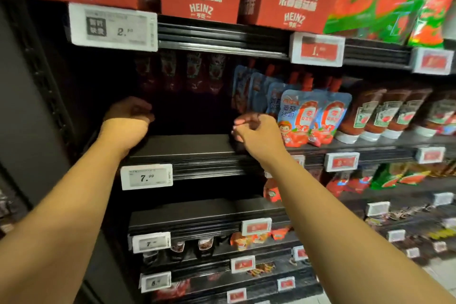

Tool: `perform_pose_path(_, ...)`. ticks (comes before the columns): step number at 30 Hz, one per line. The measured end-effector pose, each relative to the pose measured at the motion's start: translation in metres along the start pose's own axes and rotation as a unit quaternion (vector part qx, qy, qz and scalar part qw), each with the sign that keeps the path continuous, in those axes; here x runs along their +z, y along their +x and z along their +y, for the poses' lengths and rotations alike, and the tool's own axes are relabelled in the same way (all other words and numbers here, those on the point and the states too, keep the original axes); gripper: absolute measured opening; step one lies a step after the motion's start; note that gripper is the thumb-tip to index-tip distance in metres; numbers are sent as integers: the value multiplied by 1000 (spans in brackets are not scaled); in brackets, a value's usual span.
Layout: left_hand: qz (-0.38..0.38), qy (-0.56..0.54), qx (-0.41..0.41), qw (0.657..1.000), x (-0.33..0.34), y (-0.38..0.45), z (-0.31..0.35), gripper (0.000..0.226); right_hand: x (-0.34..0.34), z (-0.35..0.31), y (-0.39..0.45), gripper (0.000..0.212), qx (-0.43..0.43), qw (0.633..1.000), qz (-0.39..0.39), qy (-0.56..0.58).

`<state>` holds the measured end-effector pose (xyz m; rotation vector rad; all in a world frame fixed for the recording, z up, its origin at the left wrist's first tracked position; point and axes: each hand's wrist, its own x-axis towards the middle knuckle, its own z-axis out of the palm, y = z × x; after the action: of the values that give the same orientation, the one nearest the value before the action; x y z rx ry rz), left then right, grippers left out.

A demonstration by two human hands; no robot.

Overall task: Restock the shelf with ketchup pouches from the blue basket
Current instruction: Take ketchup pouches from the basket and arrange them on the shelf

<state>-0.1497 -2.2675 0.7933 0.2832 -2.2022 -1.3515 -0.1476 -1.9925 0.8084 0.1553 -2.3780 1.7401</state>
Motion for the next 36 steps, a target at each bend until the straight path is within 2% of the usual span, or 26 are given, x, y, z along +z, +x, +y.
perform_pose_path(5, 5, -8, 64, 998, -23, -62, 1, 28, -49, 2, -41, 27, -85, 992, -81, 44)
perform_pose_path(8, 47, -8, 119, 992, -29, -118, -10, 27, -89, 17, -72, 26, -98, 985, -125, 66)
perform_pose_path(10, 58, -12, 119, 991, -26, -160, -22, 20, -118, 43, -93, 21, -92, 981, -150, 76)
perform_pose_path(13, 36, 13, 71, 997, -14, -219, -45, 16, -151, 104, -118, 23, -40, 980, -186, 67)
perform_pose_path(17, -71, 86, -79, 991, 8, -308, -89, 31, -173, 205, -157, 17, 85, 960, -264, 30)
perform_pose_path(20, -145, 95, -253, 952, 23, -375, -121, 28, -178, 281, -193, 16, 181, 939, -290, -33)
perform_pose_path(22, -182, 126, -331, 917, 31, -419, -140, 22, -177, 321, -221, 4, 264, 913, -303, -65)
perform_pose_path(25, -263, 163, -432, 847, 43, -481, -164, 16, -172, 365, -263, 7, 353, 875, -314, -107)
perform_pose_path(29, -366, 213, -474, 772, 63, -541, -186, 23, -162, 395, -309, 6, 410, 833, -353, -116)
perform_pose_path(32, -389, 216, -479, 757, 73, -573, -204, 25, -144, 426, -333, 13, 482, 803, -338, -90)
perform_pose_path(36, -394, 231, -488, 744, 87, -593, -251, 35, -105, 475, -365, 7, 520, 789, -311, -99)
